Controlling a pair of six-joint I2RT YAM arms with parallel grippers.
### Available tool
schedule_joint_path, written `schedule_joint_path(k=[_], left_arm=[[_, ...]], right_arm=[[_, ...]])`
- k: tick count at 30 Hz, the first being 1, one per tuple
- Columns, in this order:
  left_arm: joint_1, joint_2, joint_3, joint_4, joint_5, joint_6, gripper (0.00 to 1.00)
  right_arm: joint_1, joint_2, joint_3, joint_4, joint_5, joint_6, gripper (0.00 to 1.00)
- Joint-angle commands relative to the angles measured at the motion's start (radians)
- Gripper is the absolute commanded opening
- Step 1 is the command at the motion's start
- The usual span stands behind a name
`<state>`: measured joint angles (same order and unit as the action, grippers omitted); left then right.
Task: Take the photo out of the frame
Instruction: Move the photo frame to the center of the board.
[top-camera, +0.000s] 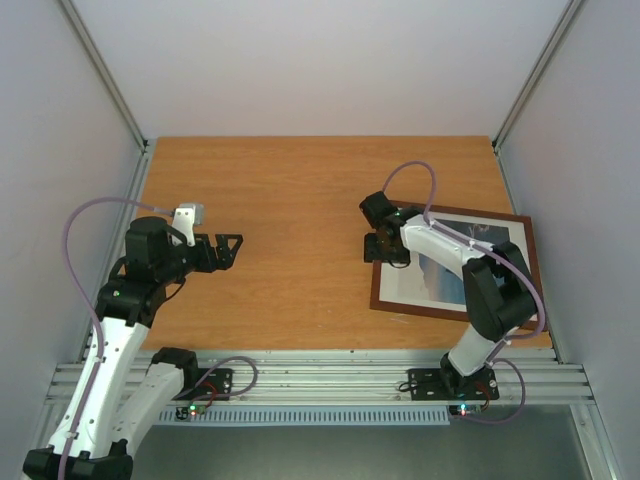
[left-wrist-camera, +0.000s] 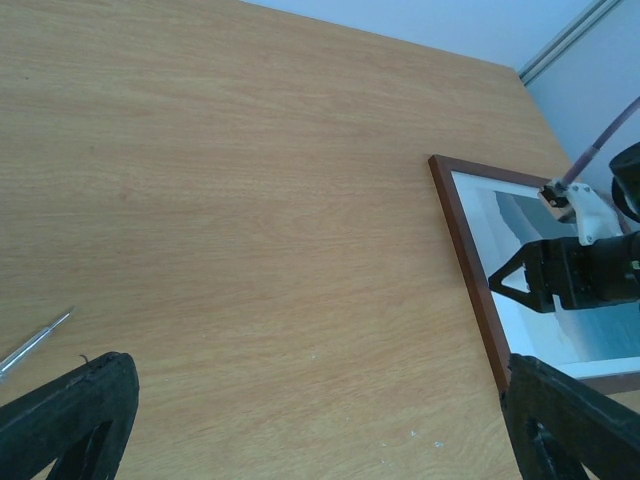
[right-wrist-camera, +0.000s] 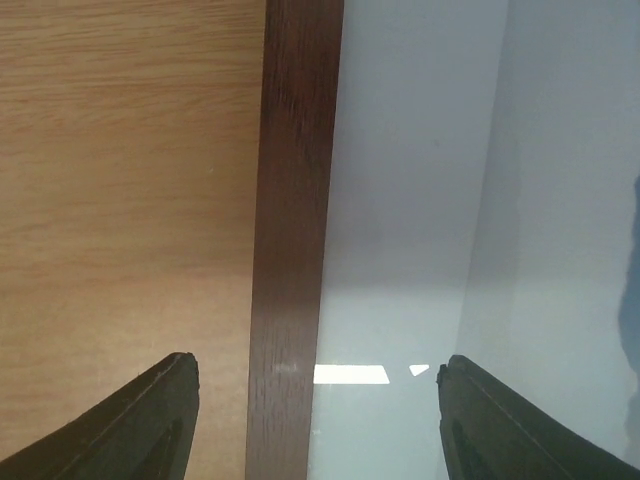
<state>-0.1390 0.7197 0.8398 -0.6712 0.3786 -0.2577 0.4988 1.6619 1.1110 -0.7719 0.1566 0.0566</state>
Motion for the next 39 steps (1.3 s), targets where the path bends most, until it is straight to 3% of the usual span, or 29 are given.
schedule_joint_path(k=[1,15,22,26,32,39], left_arm=[[0.003,0.003,0.027,0.011,0.021,0.0,0.99],[0.003,0.009,0.027,0.007,0.017,0.005,0.99],[0.004,0.014,0.025,0.007,0.019,0.001,0.99],[0.007,0.036,0.027,0.004,0.021,-0.025,0.99],[0.005,0.088,-0.005,0.01,0.051,-0.143,0.99],[0.006,0.016,-0.163,0.108,0.057,-0.316,0.99]], right_arm=[[0.007,0.052,0.045,0.041,0.04,0.067,0.64],[0.008,0.165,0.064,0.088,0.067,0.118,0.42],[0.034,0.195,0.089,0.073,0.084,0.118,0.24],[0.064,0.202,0.116,0.069,0.081,0.128,0.08],[0.124,0.269,0.231,0.049,0.072,0.14,0.04],[0.237,0.392,0.433,0.037,0.05,0.063,0.01]])
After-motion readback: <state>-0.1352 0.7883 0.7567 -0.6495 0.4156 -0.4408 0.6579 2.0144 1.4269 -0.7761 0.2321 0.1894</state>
